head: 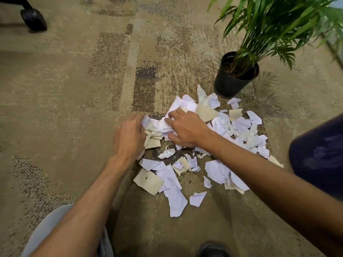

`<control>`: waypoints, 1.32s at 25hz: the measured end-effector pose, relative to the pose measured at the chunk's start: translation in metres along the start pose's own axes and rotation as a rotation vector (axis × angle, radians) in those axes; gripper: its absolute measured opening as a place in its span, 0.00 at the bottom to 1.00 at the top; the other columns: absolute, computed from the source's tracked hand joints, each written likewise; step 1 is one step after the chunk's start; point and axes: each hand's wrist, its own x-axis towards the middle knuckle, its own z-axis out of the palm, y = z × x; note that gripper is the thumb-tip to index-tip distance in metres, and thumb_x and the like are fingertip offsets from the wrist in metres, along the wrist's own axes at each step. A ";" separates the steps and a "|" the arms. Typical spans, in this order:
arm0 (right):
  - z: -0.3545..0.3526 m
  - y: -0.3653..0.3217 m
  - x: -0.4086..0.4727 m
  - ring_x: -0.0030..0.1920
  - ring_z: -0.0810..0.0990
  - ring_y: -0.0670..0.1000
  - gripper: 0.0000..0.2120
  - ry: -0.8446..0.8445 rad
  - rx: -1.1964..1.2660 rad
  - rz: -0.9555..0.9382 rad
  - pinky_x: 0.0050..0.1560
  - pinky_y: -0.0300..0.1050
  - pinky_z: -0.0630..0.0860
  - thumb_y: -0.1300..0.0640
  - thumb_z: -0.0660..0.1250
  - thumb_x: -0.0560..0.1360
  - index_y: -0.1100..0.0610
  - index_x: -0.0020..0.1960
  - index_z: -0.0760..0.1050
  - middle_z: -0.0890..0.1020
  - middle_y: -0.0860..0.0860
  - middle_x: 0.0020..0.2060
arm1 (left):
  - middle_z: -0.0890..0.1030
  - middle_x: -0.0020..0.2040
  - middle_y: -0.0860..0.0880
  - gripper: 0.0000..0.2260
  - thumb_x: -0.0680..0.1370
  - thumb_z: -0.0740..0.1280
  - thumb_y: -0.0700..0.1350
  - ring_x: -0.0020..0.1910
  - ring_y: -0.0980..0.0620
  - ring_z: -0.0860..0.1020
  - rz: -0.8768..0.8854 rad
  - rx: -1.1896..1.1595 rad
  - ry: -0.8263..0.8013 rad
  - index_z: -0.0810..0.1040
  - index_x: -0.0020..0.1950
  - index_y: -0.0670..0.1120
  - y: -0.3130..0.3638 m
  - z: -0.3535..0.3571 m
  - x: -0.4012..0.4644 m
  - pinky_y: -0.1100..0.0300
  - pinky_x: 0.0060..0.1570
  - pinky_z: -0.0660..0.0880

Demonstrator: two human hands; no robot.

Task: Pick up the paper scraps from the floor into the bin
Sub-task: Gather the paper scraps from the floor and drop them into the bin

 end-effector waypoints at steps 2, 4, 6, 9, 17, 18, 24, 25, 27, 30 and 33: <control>0.000 0.000 -0.002 0.60 0.73 0.56 0.32 -0.054 -0.038 -0.005 0.48 0.50 0.74 0.35 0.53 0.75 0.59 0.65 0.72 0.76 0.57 0.61 | 0.67 0.73 0.40 0.21 0.81 0.58 0.41 0.71 0.42 0.66 0.011 0.036 -0.212 0.63 0.75 0.43 -0.006 0.009 -0.001 0.45 0.71 0.63; -0.001 -0.002 0.000 0.61 0.73 0.57 0.32 -0.078 -0.071 -0.002 0.49 0.51 0.75 0.34 0.60 0.74 0.58 0.67 0.71 0.76 0.56 0.62 | 0.54 0.78 0.40 0.27 0.82 0.55 0.53 0.76 0.42 0.52 0.019 0.159 -0.425 0.52 0.78 0.46 -0.007 0.015 -0.007 0.44 0.74 0.54; -0.003 -0.005 0.001 0.58 0.75 0.57 0.27 -0.057 -0.069 -0.012 0.42 0.49 0.73 0.39 0.62 0.75 0.58 0.65 0.72 0.77 0.56 0.59 | 0.47 0.78 0.41 0.36 0.78 0.58 0.61 0.77 0.42 0.46 0.027 0.247 -0.503 0.47 0.79 0.46 -0.006 0.020 -0.011 0.45 0.74 0.51; 0.002 -0.010 0.000 0.48 0.79 0.59 0.16 0.020 -0.054 -0.064 0.33 0.47 0.66 0.51 0.62 0.77 0.61 0.57 0.76 0.81 0.58 0.48 | 0.49 0.78 0.41 0.41 0.74 0.64 0.61 0.77 0.42 0.49 0.027 0.224 -0.448 0.48 0.78 0.44 -0.001 0.022 -0.011 0.48 0.73 0.54; -0.014 0.000 -0.026 0.32 0.77 0.51 0.07 0.322 0.276 0.118 0.28 0.38 0.66 0.54 0.67 0.73 0.57 0.47 0.81 0.80 0.49 0.35 | 0.78 0.54 0.42 0.16 0.76 0.64 0.43 0.51 0.42 0.74 0.015 0.159 -0.206 0.70 0.63 0.43 0.008 0.014 -0.008 0.47 0.45 0.73; -0.023 0.003 -0.031 0.29 0.74 0.48 0.07 0.359 0.367 0.171 0.27 0.36 0.66 0.53 0.67 0.75 0.55 0.47 0.81 0.80 0.47 0.34 | 0.78 0.48 0.43 0.10 0.76 0.63 0.43 0.44 0.42 0.74 0.033 0.151 -0.181 0.71 0.57 0.43 0.008 0.013 -0.008 0.49 0.38 0.72; -0.057 0.048 -0.035 0.27 0.74 0.49 0.10 0.421 0.365 0.427 0.27 0.38 0.66 0.51 0.64 0.74 0.56 0.43 0.80 0.79 0.50 0.29 | 0.75 0.43 0.46 0.04 0.78 0.59 0.40 0.38 0.47 0.72 0.078 0.070 -0.073 0.73 0.49 0.42 0.015 0.002 -0.009 0.52 0.35 0.71; -0.056 0.052 -0.036 0.29 0.75 0.52 0.10 0.370 0.250 0.416 0.28 0.40 0.66 0.51 0.63 0.75 0.56 0.41 0.78 0.78 0.50 0.30 | 0.76 0.50 0.45 0.07 0.78 0.59 0.39 0.45 0.46 0.74 0.076 0.081 -0.074 0.74 0.53 0.42 0.013 0.004 -0.008 0.50 0.42 0.74; -0.048 0.049 -0.037 0.34 0.76 0.51 0.09 0.200 0.109 0.311 0.30 0.39 0.66 0.51 0.62 0.77 0.55 0.45 0.78 0.78 0.49 0.35 | 0.73 0.60 0.44 0.11 0.78 0.60 0.40 0.54 0.47 0.72 0.066 0.131 -0.121 0.75 0.59 0.42 0.008 0.012 -0.007 0.51 0.49 0.73; -0.028 0.034 -0.043 0.43 0.78 0.53 0.11 0.048 0.039 0.186 0.37 0.43 0.72 0.53 0.60 0.79 0.56 0.55 0.78 0.80 0.52 0.44 | 0.69 0.64 0.43 0.13 0.79 0.62 0.46 0.59 0.46 0.69 0.058 0.184 -0.226 0.72 0.62 0.42 0.009 0.024 -0.009 0.51 0.52 0.71; -0.014 0.026 -0.050 0.49 0.77 0.55 0.19 -0.028 -0.002 0.178 0.40 0.47 0.72 0.43 0.56 0.79 0.56 0.60 0.74 0.79 0.53 0.52 | 0.66 0.68 0.43 0.23 0.77 0.66 0.54 0.65 0.45 0.66 0.075 0.257 -0.294 0.68 0.66 0.43 0.010 0.030 -0.010 0.51 0.54 0.71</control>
